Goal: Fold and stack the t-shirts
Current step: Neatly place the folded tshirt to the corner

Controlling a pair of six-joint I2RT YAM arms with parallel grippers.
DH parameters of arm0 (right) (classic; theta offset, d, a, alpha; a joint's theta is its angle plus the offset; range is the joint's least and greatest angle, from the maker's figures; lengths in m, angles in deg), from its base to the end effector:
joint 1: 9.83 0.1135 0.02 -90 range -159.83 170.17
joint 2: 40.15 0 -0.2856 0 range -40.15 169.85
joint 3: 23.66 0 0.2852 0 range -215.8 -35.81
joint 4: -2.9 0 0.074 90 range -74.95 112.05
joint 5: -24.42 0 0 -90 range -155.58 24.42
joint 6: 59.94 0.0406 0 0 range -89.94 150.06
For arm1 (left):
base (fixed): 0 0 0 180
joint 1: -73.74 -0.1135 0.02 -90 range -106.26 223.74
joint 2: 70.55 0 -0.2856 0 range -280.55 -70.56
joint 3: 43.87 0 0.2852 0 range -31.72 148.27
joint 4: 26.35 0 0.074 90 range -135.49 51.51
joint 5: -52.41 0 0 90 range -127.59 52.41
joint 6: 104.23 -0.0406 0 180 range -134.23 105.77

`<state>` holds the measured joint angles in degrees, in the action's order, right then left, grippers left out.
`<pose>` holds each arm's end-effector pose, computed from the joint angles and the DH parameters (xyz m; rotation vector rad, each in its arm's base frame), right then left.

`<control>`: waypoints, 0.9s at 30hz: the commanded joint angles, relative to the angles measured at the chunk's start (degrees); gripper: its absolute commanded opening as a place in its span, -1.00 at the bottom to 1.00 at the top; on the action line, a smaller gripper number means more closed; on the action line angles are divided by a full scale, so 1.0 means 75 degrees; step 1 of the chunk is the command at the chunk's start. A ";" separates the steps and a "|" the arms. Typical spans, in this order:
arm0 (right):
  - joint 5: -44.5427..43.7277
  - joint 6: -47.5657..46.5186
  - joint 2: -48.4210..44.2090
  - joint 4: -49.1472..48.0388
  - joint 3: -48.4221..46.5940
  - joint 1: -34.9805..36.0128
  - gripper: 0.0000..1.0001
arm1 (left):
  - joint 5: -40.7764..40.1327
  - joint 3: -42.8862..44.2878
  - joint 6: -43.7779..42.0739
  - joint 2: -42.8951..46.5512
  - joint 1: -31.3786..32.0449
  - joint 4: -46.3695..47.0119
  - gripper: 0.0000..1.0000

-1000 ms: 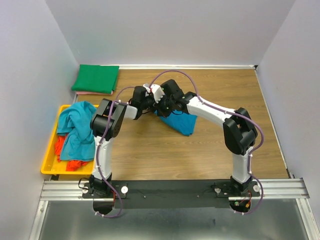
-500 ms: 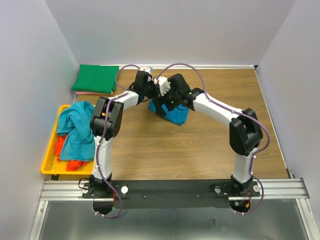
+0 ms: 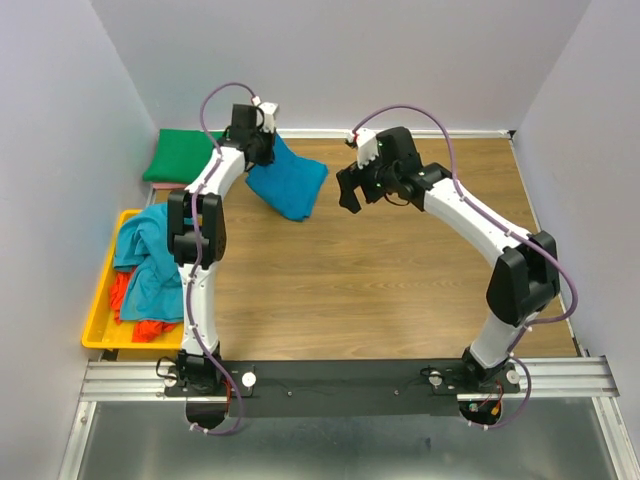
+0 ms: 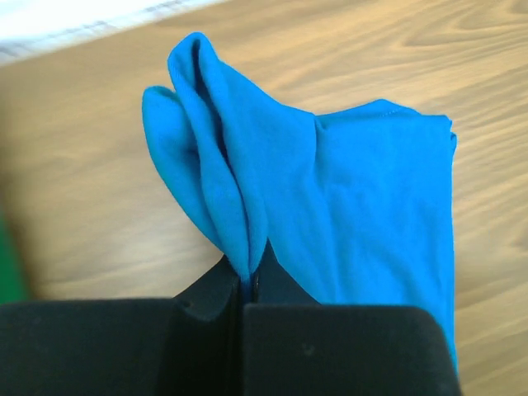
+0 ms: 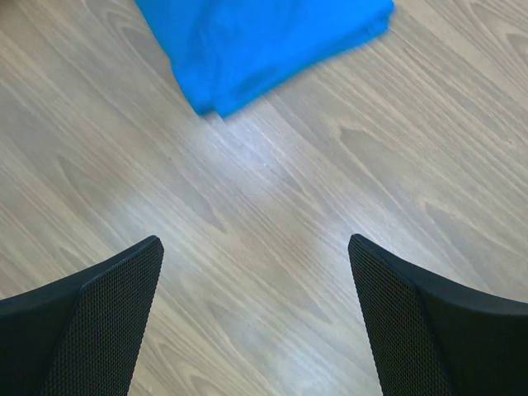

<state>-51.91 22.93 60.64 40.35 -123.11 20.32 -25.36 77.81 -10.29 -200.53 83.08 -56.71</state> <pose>0.3817 0.2328 0.3163 -0.8476 2.1056 0.4829 0.5655 -0.1017 0.2202 0.2217 2.2417 -0.3644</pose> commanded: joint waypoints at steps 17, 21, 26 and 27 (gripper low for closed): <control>-0.0370 -0.0384 -0.0619 0.0330 0.0473 -0.0094 1.00 | -0.0822 0.2739 -0.3737 -0.0155 -0.0870 -0.1485 -1.00; -0.0382 -0.0396 -0.0607 0.0353 0.0473 -0.0094 1.00 | -0.0728 0.2879 -0.3690 -0.0026 -0.1000 -0.1438 -1.00; -0.0323 -0.0396 -0.0572 0.0353 0.0473 -0.0094 1.00 | -0.0728 0.2833 -0.3912 0.0162 -0.1035 -0.1356 -1.00; -0.0311 -0.0385 -0.0560 0.0353 0.0461 -0.0094 1.00 | -0.0717 0.2844 -0.3936 0.0162 -0.1035 -0.1345 -1.00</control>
<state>-53.46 20.74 58.50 41.72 -120.14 20.04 -30.50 97.55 -37.96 -202.19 75.28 -67.86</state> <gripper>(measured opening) 0.997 0.036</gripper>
